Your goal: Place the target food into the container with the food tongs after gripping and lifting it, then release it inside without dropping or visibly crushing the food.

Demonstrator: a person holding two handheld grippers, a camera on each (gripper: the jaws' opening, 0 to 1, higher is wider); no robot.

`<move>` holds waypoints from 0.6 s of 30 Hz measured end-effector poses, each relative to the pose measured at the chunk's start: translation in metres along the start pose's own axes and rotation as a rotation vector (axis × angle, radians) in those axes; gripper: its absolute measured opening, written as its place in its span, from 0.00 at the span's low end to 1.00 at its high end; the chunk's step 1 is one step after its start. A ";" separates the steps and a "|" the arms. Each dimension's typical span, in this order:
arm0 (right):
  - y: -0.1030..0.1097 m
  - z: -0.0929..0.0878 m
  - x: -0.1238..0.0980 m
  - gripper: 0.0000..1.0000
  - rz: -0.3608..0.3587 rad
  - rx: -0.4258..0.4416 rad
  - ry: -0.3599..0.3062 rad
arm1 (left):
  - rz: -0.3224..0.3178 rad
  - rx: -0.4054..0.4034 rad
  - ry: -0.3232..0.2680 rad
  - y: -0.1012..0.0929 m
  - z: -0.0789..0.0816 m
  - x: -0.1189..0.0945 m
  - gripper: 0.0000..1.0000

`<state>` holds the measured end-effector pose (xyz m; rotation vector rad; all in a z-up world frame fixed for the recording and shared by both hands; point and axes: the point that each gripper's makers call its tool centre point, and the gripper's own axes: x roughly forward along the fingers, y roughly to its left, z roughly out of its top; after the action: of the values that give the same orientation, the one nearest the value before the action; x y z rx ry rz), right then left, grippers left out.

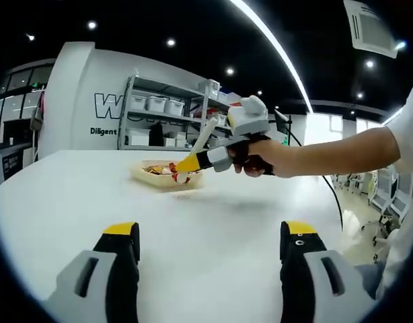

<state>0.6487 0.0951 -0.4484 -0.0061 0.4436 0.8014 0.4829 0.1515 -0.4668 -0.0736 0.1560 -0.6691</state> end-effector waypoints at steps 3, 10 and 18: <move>-0.007 0.006 -0.005 0.11 -0.007 0.005 -0.011 | 0.000 -0.001 0.002 0.001 0.000 0.000 0.84; -0.021 0.014 -0.013 0.12 -0.032 0.021 -0.019 | 0.002 -0.002 -0.001 0.000 0.000 -0.001 0.84; -0.035 0.022 -0.022 0.13 -0.055 0.009 -0.029 | 0.001 -0.001 0.003 0.001 -0.001 -0.001 0.84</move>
<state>0.6680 0.0596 -0.4254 0.0013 0.4180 0.7444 0.4827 0.1523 -0.4674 -0.0738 0.1589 -0.6680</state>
